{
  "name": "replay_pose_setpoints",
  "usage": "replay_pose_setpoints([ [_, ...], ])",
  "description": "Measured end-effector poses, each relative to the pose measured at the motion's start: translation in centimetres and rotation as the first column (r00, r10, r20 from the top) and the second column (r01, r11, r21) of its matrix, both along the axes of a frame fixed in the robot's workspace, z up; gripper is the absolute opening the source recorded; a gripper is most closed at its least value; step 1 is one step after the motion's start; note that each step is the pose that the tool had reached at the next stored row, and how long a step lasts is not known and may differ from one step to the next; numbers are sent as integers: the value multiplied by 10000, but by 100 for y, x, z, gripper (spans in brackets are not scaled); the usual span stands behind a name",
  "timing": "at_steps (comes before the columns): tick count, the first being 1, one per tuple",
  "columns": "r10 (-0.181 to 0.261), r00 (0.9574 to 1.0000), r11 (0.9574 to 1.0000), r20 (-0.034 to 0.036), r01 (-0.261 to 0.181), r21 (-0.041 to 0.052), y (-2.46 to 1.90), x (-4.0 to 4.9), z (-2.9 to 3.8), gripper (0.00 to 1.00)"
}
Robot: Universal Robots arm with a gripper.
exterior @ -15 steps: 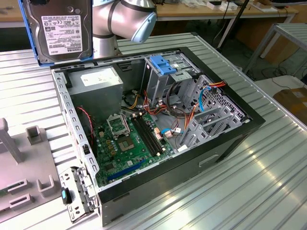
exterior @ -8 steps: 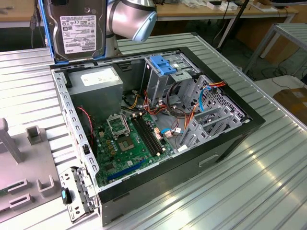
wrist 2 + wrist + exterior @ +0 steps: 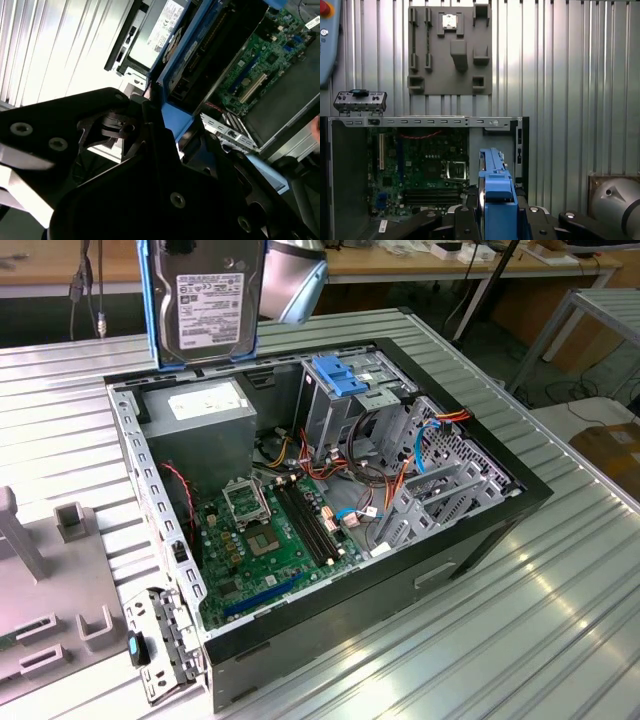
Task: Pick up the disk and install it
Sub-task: 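Pick up the disk, then insert the disk into the insertion slot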
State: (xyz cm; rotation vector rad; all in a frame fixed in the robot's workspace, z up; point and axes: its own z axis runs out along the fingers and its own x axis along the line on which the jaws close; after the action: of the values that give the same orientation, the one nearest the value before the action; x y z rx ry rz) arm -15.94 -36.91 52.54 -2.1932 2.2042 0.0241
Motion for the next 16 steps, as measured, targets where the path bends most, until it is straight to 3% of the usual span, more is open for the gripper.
replay_pose_setpoints([
  [4, 1, 10000, 10000, 6, -1, 0, 0, 214, -12, 37],
  [6, 0, 10000, 10000, 12, 0, -1, 0, 391, -25, 37],
  [7, 1, 10000, 10000, 18, -1, -1, 0, 437, -31, 37],
  [16, 1, 10000, 10000, 38, -1, -6, 0, 452, -40, 37],
])
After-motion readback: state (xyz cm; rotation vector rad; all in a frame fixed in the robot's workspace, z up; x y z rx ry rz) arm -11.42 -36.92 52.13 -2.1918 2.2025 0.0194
